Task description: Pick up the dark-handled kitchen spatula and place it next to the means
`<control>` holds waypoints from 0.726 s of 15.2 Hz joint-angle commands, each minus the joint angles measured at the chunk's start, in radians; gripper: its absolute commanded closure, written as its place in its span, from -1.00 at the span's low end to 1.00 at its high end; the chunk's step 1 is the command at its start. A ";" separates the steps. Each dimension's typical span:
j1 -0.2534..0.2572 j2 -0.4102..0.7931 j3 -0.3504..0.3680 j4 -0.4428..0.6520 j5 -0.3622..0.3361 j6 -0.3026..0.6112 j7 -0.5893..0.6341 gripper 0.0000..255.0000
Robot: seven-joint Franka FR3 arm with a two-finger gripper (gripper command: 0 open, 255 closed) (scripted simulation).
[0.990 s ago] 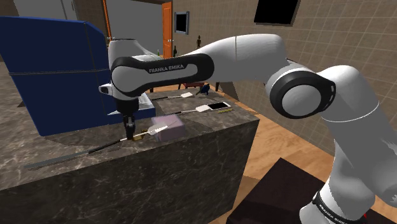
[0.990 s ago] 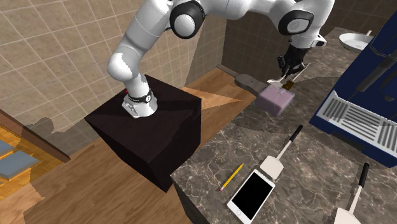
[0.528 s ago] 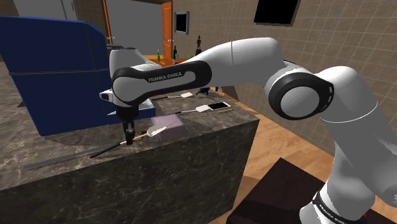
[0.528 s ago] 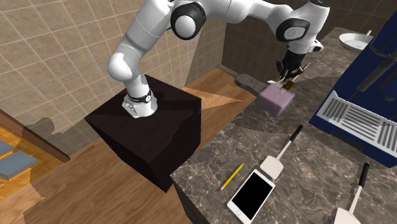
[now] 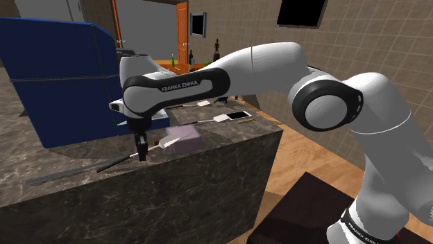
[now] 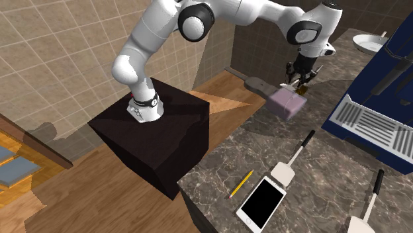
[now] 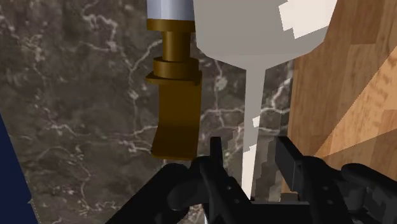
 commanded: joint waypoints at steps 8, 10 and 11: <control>-0.003 -0.026 -0.002 0.043 -0.002 -0.078 0.002 -1.00; -0.004 -0.031 -0.002 0.063 -0.002 -0.101 0.002 -1.00; -0.004 -0.031 -0.002 0.062 -0.002 -0.101 0.002 -1.00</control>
